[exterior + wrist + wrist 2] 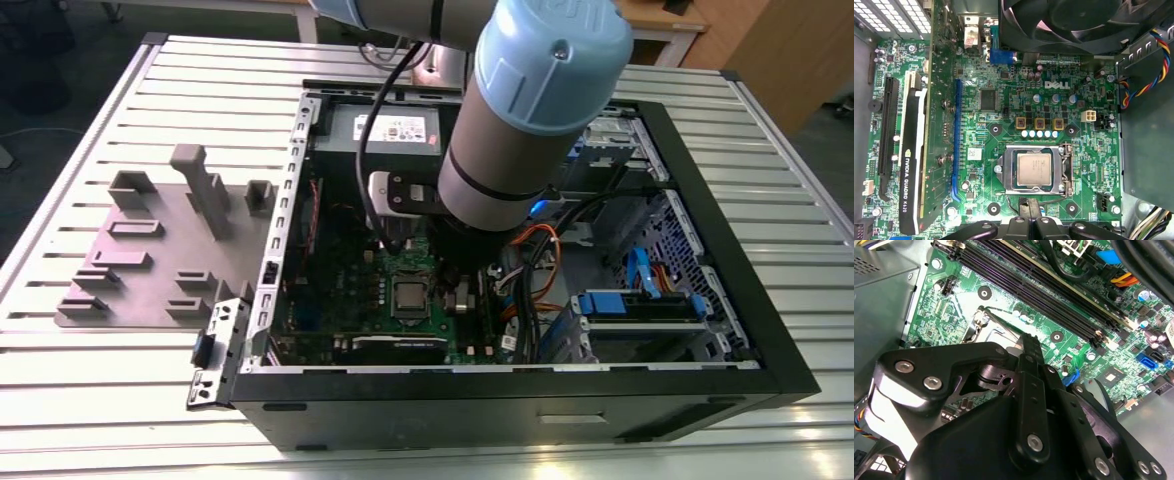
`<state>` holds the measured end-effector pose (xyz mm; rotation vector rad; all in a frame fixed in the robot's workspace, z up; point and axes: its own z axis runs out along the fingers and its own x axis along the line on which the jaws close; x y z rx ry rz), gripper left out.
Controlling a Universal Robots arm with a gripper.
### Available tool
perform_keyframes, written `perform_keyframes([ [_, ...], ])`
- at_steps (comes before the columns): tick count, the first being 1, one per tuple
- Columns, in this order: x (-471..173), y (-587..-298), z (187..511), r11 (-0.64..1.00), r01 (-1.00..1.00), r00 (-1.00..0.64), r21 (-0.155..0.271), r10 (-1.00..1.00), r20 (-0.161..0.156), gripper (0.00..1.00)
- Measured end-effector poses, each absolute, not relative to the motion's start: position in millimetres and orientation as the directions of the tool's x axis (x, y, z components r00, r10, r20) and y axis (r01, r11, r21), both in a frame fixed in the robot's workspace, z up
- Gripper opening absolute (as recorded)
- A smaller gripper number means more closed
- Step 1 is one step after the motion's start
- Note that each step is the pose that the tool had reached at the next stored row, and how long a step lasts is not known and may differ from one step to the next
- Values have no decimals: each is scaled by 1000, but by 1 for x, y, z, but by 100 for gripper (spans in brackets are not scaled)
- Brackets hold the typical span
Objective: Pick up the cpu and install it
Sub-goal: 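Install the first cpu locking lever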
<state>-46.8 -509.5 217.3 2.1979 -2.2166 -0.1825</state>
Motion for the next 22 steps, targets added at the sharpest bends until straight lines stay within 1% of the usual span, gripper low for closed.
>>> perform_keyframes([
  [22, -47, -509, 217, 1, -996, -7, 93, -997, -72, 11],
])
